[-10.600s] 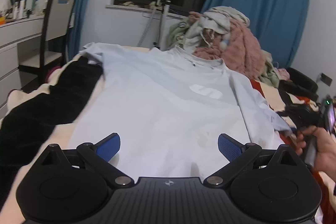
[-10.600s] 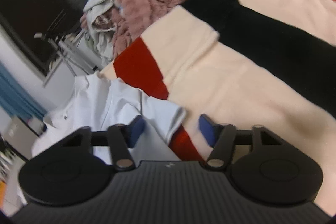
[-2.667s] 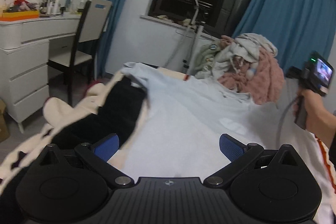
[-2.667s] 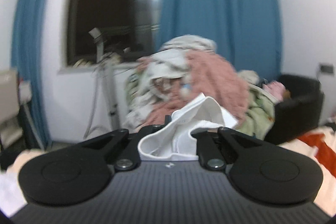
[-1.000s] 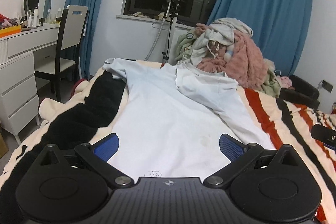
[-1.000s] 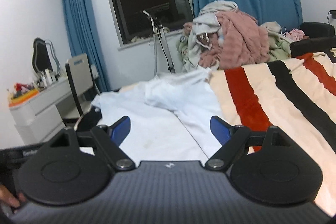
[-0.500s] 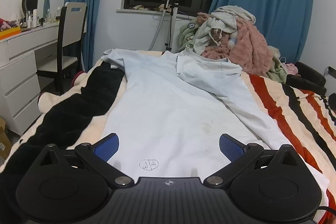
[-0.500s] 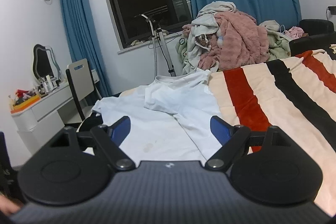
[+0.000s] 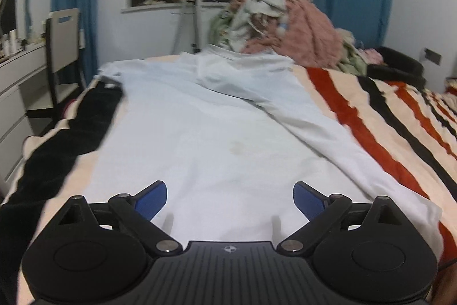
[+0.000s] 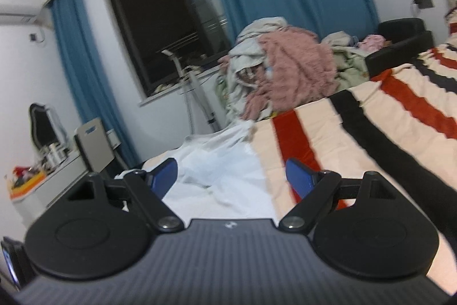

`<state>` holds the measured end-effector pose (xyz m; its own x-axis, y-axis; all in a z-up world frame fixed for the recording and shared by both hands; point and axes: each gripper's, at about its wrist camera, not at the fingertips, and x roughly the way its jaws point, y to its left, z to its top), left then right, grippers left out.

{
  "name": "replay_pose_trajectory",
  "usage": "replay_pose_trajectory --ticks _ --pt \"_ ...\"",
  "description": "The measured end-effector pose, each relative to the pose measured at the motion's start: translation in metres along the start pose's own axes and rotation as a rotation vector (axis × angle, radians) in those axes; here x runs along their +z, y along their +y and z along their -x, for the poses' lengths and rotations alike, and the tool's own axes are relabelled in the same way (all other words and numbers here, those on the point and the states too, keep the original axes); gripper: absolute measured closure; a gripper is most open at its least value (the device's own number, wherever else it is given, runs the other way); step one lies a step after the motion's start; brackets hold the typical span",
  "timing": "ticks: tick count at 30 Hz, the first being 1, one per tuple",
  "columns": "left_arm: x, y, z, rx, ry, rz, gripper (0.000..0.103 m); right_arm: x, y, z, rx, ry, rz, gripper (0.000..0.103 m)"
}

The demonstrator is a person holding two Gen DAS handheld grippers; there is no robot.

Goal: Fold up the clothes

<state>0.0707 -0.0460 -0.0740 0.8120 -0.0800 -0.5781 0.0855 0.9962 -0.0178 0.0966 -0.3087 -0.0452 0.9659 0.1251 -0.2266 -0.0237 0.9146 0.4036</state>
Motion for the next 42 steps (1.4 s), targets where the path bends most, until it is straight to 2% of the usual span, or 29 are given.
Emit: replay_pose_trajectory --ticks 8,13,18,25,28,31,37,38,41,42 --pt "0.003 -0.087 -0.015 -0.127 0.049 -0.082 0.014 0.007 -0.052 0.000 -0.072 -0.005 -0.152 0.019" --pt "-0.001 -0.150 -0.020 -0.255 0.089 -0.132 0.019 0.009 -0.073 0.009 -0.149 -0.076 -0.211 0.019" --pt "-0.010 -0.200 -0.026 -0.315 0.101 -0.218 0.023 0.009 -0.097 0.016 -0.216 -0.112 -0.278 0.019" --pt "-0.025 -0.230 -0.042 -0.412 0.139 -0.273 0.035 0.008 -0.124 0.039 -0.266 -0.188 -0.331 0.019" --pt "-0.033 -0.239 -0.047 -0.480 0.145 -0.300 0.046 0.005 -0.139 0.049 -0.296 -0.240 -0.396 0.017" --pt "-0.040 -0.247 -0.050 -0.541 0.149 -0.298 0.045 0.001 -0.148 0.053 -0.328 -0.276 -0.455 0.017" --pt "-0.051 -0.272 -0.067 -0.542 0.118 -0.363 0.048 -0.002 -0.140 0.042 -0.339 -0.253 -0.405 0.017" --pt "-0.053 -0.276 -0.070 -0.536 0.113 -0.375 0.055 -0.002 -0.139 0.041 -0.341 -0.250 -0.396 0.017" --pt "-0.057 -0.279 -0.081 -0.484 0.125 -0.372 0.089 -0.003 -0.138 0.037 -0.356 -0.239 -0.384 0.017" --pt "-0.058 -0.276 -0.083 -0.470 0.127 -0.361 0.094 -0.003 -0.138 0.036 -0.362 -0.236 -0.385 0.017"
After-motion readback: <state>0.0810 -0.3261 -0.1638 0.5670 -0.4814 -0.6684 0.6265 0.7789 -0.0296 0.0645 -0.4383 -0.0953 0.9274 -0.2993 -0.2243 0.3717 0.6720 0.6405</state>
